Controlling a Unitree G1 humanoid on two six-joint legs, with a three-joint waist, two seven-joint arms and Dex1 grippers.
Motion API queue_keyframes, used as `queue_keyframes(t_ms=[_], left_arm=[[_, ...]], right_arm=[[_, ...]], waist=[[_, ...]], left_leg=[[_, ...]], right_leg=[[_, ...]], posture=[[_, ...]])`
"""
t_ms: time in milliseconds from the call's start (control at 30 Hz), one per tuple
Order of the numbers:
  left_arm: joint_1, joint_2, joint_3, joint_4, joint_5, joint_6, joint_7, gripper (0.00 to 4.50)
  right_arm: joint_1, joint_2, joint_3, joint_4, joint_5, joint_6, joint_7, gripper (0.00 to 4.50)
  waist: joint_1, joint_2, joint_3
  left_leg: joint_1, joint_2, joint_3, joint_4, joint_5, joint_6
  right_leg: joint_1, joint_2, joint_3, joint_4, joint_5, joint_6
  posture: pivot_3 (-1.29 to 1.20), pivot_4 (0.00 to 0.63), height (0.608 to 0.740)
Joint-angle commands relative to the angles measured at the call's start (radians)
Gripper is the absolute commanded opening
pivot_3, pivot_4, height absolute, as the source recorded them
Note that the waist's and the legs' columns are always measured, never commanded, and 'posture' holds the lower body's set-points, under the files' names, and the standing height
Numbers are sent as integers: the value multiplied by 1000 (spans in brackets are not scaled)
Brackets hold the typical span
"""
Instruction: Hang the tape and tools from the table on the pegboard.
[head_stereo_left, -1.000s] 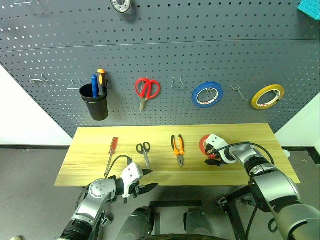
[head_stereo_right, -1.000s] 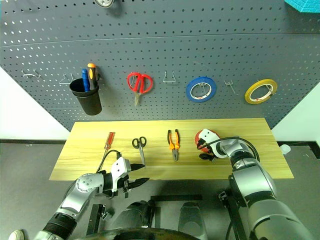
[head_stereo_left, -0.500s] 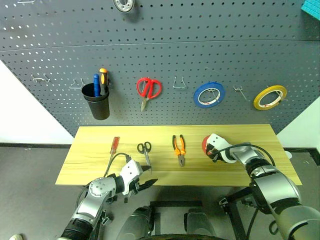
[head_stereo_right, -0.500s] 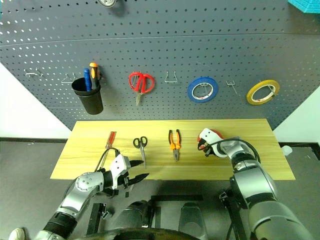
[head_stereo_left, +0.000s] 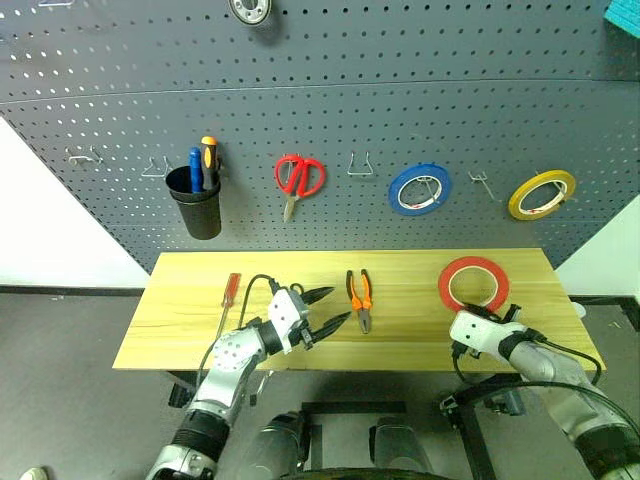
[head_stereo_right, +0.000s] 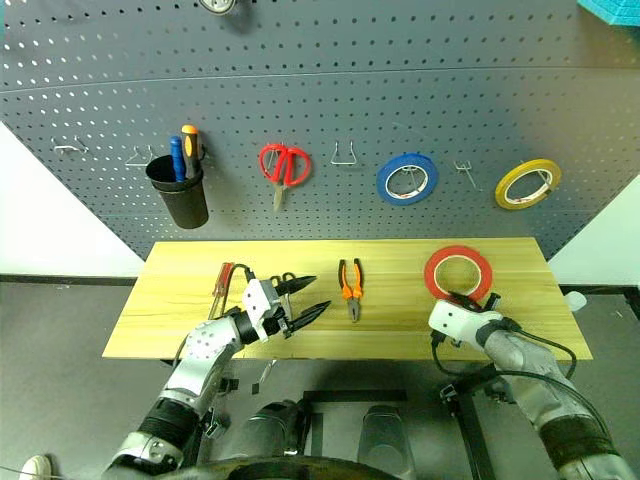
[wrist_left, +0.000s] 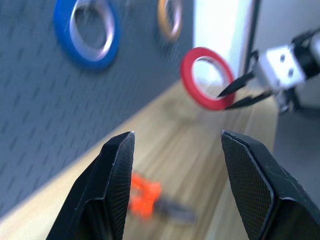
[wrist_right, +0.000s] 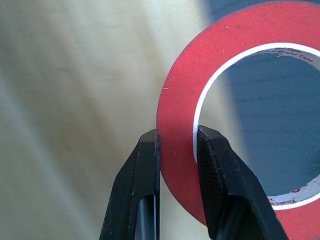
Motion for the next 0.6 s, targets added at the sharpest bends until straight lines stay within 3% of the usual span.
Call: queue_keyframes(t_ms=[33,267,367,600], left_arm=[[-69,-37,40,77,-48,-128,-13,2871],[-125,-106,74,154,-119,-173,-34,2871],[-103,-132,71,111,-189,-114,-82,2871],[-85,-133,77,90,-191,-90,-87,2871]], right_arm=[[-36,-24,-59,-45,-64,-4,-134,666],[-183,-69,-59,22,-75,-38,-153,666],[-312,-81,-24,141,-81,-92,-149,666],[-522,-49,56,395,-50,-200,-61,666]], waist=[[-4,0,-1],[-23,-1,-2],[-30,-1,-3],[-53,-2,-3]], left_leg=[[0,0,0,0,0,0],[0,0,1,2,3,3],[0,0,0,0,3,4],[2,0,-1,1,3,3]], right_leg=[[1,0,0,0,1,0],[2,0,0,-2,3,5],[2,0,0,-2,4,8],[7,0,-1,-1,5,8]], posture=[[-212,42,740],[-200,38,740],[-187,38,740],[-171,39,740]])
